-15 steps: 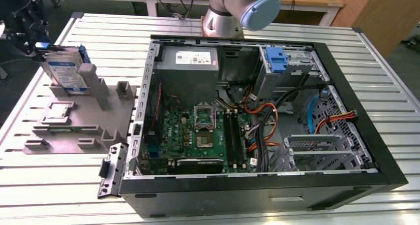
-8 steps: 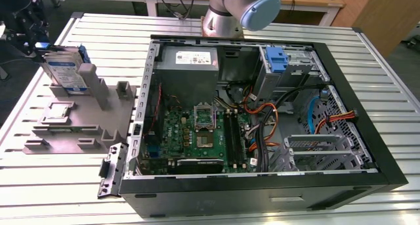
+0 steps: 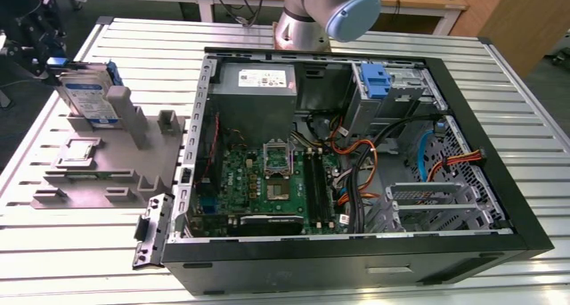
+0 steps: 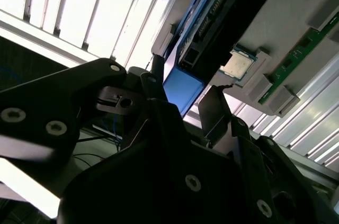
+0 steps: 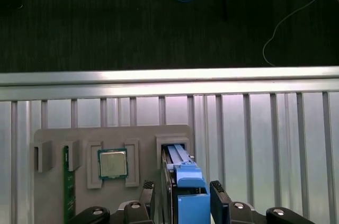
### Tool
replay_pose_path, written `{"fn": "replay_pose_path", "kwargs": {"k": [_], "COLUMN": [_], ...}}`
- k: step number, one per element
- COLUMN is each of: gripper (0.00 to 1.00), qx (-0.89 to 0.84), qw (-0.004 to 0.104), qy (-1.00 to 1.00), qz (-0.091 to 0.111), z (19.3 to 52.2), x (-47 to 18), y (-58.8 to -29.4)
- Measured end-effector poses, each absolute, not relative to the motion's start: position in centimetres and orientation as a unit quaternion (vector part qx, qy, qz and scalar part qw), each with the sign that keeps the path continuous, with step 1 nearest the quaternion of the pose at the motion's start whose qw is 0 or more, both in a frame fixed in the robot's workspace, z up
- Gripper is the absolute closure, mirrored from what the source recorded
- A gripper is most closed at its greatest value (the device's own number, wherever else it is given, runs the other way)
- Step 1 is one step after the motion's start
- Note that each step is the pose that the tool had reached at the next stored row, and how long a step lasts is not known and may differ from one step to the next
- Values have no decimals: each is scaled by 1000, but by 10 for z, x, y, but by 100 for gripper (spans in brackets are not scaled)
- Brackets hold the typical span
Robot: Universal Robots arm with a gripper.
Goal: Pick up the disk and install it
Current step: 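Pick up the disk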
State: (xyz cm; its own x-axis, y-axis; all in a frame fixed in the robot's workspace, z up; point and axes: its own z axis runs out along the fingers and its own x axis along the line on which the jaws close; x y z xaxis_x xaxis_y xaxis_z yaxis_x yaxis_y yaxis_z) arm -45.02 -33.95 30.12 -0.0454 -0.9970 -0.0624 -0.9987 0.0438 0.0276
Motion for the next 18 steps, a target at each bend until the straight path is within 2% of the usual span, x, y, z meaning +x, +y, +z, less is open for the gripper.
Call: {"fn": "replay_pose_path", "kwargs": {"k": [11,13,14,18], "gripper": [47,48,55,55], "qx": [-691,-691,-691,-691], "qw": [17,17,17,17], "qy": [722,722,722,722], "qz": [27,27,27,27], "z": [299,299,299,299], "x": [-452,-452,-452,-452], "y": [-340,-340,-340,-339]}}
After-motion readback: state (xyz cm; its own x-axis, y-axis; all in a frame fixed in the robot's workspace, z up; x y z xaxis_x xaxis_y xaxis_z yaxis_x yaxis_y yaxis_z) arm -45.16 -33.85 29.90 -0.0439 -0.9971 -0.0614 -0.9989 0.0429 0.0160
